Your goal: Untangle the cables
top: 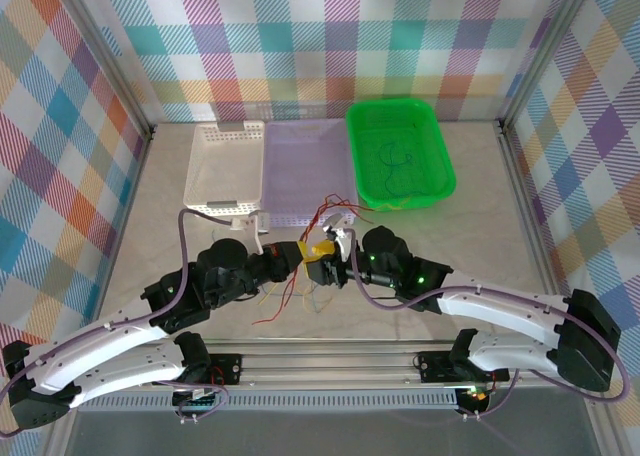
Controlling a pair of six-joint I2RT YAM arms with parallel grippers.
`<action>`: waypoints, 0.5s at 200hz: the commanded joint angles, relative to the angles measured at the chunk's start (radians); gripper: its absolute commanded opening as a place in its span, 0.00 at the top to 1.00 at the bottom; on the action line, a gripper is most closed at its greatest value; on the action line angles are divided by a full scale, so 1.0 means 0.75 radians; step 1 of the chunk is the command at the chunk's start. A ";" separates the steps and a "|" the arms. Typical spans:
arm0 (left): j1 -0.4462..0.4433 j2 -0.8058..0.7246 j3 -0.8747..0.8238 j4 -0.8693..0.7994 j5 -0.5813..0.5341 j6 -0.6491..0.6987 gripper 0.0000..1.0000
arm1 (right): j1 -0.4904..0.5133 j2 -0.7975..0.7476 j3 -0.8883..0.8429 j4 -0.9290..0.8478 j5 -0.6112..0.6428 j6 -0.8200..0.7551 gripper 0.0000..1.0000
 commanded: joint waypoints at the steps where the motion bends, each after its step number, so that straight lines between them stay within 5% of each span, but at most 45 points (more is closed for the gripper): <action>1: 0.012 -0.032 0.029 0.031 0.023 0.019 1.00 | 0.011 -0.023 0.026 0.039 0.015 -0.013 0.71; 44: 0.010 -0.037 0.000 0.039 0.042 0.018 1.00 | 0.010 -0.066 0.020 0.025 0.013 -0.011 1.00; 71: 0.011 -0.043 -0.009 0.030 0.045 0.020 1.00 | 0.010 -0.093 0.020 0.005 0.031 0.003 1.00; 100: 0.012 -0.057 -0.037 0.039 0.057 0.017 0.87 | 0.009 -0.124 0.014 0.005 0.031 0.035 1.00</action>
